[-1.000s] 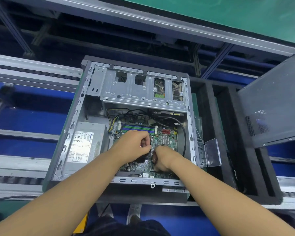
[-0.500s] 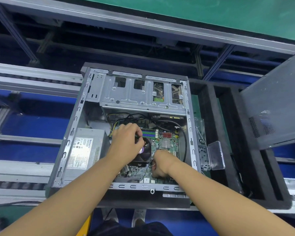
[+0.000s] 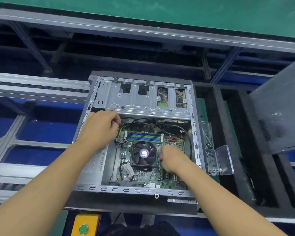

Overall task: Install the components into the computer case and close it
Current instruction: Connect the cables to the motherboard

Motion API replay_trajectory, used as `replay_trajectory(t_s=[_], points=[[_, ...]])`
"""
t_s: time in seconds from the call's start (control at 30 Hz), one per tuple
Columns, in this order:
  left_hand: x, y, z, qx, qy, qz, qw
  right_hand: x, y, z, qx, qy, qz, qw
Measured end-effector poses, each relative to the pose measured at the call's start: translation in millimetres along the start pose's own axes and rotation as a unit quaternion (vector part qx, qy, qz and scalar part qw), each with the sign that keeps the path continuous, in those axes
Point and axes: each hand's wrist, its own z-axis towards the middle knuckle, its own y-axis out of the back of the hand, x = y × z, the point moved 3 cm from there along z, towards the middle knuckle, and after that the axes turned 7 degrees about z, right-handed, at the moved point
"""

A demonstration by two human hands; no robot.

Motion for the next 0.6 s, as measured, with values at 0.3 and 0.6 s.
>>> replay_trajectory(t_s=[0.3,0.6], points=[[10.6,-6.8,-5.1,-0.117,0.015,0.026,0.993,53.1,35.9,6.6,-0.145,0.132,0.155,0.968],[15.7,-6.8,-3.8,-0.153,0.053,0.026,0.987,105.4,7.4,42.4,-0.113,0.242,-0.047,0.963]])
